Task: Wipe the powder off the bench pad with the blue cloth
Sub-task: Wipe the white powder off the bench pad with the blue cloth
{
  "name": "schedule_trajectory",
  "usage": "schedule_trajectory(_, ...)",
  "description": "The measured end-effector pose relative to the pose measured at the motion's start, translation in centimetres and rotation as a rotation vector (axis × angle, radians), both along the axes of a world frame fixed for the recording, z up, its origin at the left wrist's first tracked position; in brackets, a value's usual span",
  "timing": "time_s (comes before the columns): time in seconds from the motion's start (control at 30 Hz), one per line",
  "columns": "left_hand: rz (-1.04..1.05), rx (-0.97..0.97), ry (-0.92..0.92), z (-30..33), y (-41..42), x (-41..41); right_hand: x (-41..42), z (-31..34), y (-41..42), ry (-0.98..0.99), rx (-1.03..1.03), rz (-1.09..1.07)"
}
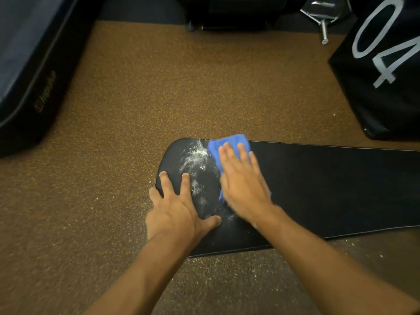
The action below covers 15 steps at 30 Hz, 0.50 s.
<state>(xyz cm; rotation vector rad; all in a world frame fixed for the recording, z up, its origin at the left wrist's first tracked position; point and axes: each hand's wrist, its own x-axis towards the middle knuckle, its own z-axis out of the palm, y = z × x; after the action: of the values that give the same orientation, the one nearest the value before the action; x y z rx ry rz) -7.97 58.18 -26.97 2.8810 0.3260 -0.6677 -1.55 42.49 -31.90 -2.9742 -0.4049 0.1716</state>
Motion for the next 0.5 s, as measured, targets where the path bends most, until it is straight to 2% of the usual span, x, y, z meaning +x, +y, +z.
schedule_trajectory(0.07, -0.002, 0.001, -0.004, 0.1, 0.1, -0.1, -3.4, 0.3, -1.3, 0.005, -0.006, 0.209)
schedule_trajectory(0.13, -0.001, -0.006, 0.001, 0.1, 0.1, -0.1, -5.0, 0.7, -4.4, 0.027, -0.013, 0.306)
schedule_trajectory(0.23, -0.008, -0.015, -0.011, 0.1, 0.1, -0.1, -1.4, 0.4, -6.0, 0.014, -0.024, 0.098)
schedule_trajectory(0.33, -0.009, -0.015, -0.009, -0.1, 0.1, 0.0, 3.1, -0.1, -0.9, -0.01, -0.008, -0.129)
schedule_trajectory(0.4, -0.006, -0.01, -0.001, -0.2, 0.1, -0.1, 2.8, -0.1, 1.6, -0.032, 0.01, -0.016)
schedule_trajectory(0.5, -0.014, -0.002, 0.003, 0.0, 0.1, -0.1, -0.9, 0.4, -1.0, 0.017, 0.024, 0.276)
